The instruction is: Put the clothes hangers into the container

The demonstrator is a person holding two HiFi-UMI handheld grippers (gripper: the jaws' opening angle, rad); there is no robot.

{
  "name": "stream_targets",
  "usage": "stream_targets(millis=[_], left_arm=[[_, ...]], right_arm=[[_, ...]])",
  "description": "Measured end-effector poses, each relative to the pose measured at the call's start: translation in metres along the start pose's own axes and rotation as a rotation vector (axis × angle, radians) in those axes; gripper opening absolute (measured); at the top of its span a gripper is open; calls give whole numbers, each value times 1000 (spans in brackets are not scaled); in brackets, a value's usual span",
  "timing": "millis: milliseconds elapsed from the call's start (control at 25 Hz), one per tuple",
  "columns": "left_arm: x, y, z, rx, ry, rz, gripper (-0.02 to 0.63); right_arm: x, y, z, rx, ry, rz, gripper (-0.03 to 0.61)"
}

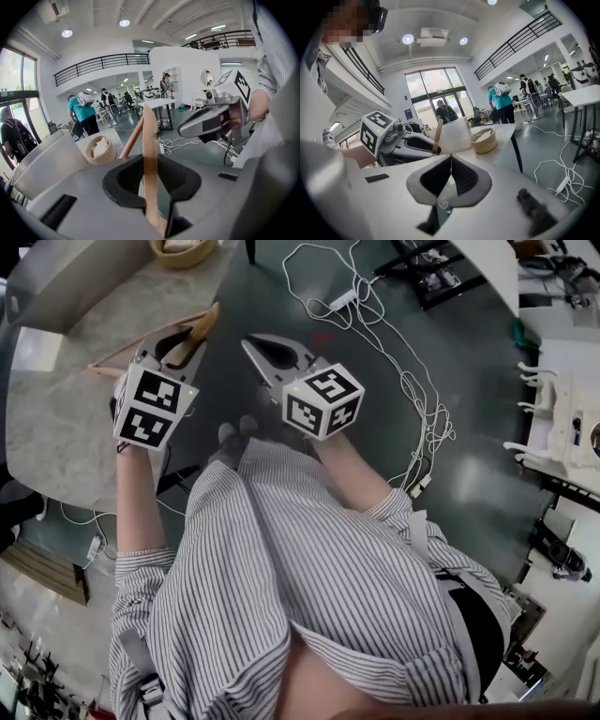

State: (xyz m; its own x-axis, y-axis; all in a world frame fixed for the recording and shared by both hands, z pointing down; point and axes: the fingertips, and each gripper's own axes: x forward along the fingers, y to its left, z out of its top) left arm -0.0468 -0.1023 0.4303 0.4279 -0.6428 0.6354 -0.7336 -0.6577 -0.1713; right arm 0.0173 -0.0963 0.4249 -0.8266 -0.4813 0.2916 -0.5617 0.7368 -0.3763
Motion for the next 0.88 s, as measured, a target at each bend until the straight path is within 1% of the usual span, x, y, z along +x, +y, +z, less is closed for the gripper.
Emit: stream_targets(millis=[160, 280, 360, 480, 680, 880], left_arm=[[-21, 16, 13, -28, -49, 52, 97], [-38, 29, 24, -59, -96, 118, 95], [-48, 37, 32, -84, -132, 146, 95], [-62, 45, 44, -101, -180, 170, 95], [-79, 49, 59, -129, -269, 177, 97], [-93, 52, 70, -131, -330, 225, 95]], right_arm=[[3, 10, 21, -41, -31, 20, 15], [4, 21, 29, -60, -43, 47, 15], [6, 25, 32, -66, -44, 63, 15], [10, 33, 39, -85, -44, 88, 15], [14, 44, 52, -137, -49, 131, 15], [17, 52, 69, -173, -75, 153, 15]])
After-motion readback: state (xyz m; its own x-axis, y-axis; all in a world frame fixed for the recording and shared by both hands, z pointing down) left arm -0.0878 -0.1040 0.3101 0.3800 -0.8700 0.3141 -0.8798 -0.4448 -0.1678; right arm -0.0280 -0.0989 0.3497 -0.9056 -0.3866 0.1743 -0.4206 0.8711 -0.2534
